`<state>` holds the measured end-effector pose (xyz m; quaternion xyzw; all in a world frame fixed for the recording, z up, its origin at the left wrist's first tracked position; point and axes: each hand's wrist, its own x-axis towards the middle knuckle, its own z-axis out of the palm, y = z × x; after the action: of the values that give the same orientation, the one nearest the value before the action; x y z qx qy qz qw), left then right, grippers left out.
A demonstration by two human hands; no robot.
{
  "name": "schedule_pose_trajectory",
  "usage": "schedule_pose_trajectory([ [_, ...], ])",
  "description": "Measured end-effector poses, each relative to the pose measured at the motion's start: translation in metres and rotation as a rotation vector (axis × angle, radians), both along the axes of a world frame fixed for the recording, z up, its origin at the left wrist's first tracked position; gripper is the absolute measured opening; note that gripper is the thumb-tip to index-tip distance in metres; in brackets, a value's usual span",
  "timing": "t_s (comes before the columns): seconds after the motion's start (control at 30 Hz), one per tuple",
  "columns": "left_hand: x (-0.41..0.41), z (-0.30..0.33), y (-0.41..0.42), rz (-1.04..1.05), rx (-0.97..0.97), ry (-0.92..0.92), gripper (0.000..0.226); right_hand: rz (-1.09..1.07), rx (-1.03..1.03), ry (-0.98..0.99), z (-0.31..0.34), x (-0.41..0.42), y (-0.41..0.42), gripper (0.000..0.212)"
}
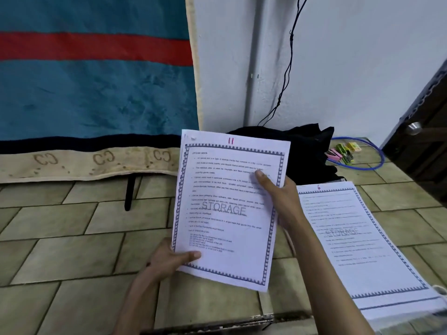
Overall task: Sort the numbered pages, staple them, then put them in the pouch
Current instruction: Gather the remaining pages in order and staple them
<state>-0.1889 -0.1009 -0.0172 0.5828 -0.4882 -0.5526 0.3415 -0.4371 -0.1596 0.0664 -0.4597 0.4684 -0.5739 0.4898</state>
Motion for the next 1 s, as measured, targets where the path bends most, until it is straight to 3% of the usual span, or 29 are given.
schedule_pose_trajectory([
  [0.1,0.003,-0.004,0.013,-0.074,0.072,0.033,0.083,0.008,0.008,0.087,0.0,0.002,0.0,0.02],
  [0.17,0.008,0.002,0.017,-0.118,0.11,0.067,0.091,0.008,0.051,0.111,-0.009,0.002,0.006,0.019],
  [0.27,0.012,0.038,0.01,-0.094,-0.04,-0.09,0.091,0.036,0.126,0.192,-0.024,0.0,0.015,0.014],
  [0.33,0.006,0.059,-0.005,0.161,-0.308,-0.434,0.082,0.061,0.158,0.242,-0.031,0.001,0.021,0.012],
  [0.4,-0.022,0.087,-0.024,0.339,-0.587,-0.709,0.056,0.082,0.164,0.307,-0.04,0.003,0.027,0.003],
  [0.47,-0.056,0.104,-0.047,0.188,-0.751,-0.829,0.046,0.098,0.179,0.402,-0.047,0.007,0.031,0.006],
  [0.57,-0.093,0.098,-0.074,-0.135,-0.742,-0.95,0.041,0.126,0.173,0.395,-0.049,0.01,0.034,0.01],
  [0.63,-0.102,0.09,-0.077,-0.259,-0.66,-0.97,0.035,0.15,0.141,0.385,-0.046,0.01,0.035,0.011],
  [0.73,-0.104,0.077,-0.073,-0.302,-0.673,-0.853,0.029,0.164,0.137,0.407,-0.048,0.007,0.037,0.01],
  [0.9,-0.099,0.058,-0.076,-0.3,-0.679,-0.766,0.031,0.09,0.112,0.324,-0.044,0.012,0.042,0.04],
  [1.0,-0.102,0.05,-0.076,-0.313,-0.702,-0.744,0.032,0.039,0.123,0.397,-0.042,0.023,0.042,0.029],
])
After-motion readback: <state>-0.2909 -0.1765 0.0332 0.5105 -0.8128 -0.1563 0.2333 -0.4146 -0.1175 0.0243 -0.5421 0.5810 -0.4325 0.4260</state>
